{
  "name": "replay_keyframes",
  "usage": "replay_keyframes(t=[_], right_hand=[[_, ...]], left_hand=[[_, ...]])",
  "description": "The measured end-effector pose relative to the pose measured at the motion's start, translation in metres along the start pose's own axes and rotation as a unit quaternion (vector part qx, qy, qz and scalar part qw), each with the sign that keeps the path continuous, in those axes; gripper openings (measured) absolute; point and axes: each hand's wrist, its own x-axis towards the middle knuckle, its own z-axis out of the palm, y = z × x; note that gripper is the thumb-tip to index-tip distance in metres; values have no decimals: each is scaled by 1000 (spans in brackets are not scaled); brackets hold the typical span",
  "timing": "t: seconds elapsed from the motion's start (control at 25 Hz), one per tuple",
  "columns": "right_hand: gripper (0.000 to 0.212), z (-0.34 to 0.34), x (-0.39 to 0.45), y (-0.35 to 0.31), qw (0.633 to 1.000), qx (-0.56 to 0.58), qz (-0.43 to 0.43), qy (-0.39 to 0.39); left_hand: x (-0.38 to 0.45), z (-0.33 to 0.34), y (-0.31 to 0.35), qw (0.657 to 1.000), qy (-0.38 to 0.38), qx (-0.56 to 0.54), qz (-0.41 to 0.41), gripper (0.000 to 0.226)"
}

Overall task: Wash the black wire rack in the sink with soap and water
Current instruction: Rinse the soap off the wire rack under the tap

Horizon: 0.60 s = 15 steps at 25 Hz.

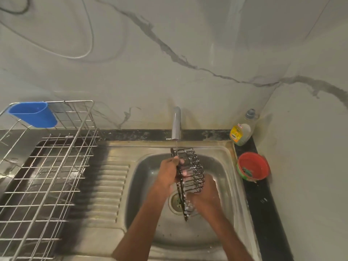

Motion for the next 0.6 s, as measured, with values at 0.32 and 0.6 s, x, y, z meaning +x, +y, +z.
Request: replay_keyframes(t=[0.32,0.6], right_hand=[[20,-34,18,-46,985,171,-7,11],[53,-19,15,-94,979,181,60,-77]], left_hand=[[3,-63,15,986,-61,111,106,29],[33,-85,34,996,33,9,83,25]])
